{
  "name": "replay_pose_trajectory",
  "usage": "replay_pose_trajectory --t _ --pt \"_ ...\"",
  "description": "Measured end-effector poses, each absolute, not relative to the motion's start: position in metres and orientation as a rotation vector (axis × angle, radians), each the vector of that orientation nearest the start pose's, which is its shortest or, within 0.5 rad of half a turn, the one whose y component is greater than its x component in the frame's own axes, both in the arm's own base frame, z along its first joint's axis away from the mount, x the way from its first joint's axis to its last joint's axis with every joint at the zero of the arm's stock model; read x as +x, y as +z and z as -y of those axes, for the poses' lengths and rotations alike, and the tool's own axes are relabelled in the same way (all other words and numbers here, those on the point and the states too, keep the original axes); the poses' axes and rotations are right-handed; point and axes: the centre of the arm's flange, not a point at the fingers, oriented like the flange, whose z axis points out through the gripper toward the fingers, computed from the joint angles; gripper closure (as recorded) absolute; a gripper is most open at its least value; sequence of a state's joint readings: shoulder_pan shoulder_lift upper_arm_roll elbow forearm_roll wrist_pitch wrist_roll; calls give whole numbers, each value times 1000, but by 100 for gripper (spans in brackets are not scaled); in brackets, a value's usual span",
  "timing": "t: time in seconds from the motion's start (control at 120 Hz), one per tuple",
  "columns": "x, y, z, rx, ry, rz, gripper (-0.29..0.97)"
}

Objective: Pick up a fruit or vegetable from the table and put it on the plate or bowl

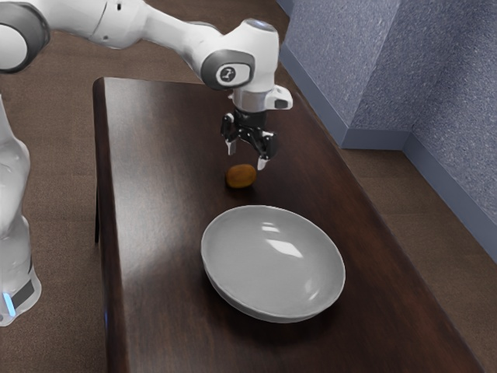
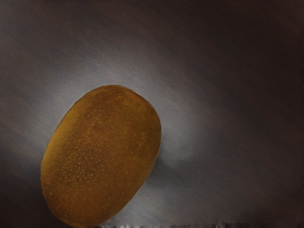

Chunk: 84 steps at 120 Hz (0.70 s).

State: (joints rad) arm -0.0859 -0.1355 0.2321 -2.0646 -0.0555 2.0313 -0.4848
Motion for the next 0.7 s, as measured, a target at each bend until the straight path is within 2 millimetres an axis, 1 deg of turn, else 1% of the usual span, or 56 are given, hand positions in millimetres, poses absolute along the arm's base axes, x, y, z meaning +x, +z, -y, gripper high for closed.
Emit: replay_pose_trajectory --t 0.092,0.15,0.175,0.242,0.333,0.475,0.525,0.625,0.7 --pt "505 506 -53 -3112 -230 805 0" --pt "502 508 -50 -3122 -272 712 0" --pt "501 508 -52 -3122 -287 686 0" --pt "499 508 -64 -3116 -315 649 0" --pt "502 500 -77 -3105 -314 594 0" --pt "511 476 -82 -3095 -263 490 0" --pt "512 468 -87 -3091 -242 475 0" --pt "512 463 -96 -3088 -231 445 1" --pt "513 460 -97 -3090 -226 410 1"
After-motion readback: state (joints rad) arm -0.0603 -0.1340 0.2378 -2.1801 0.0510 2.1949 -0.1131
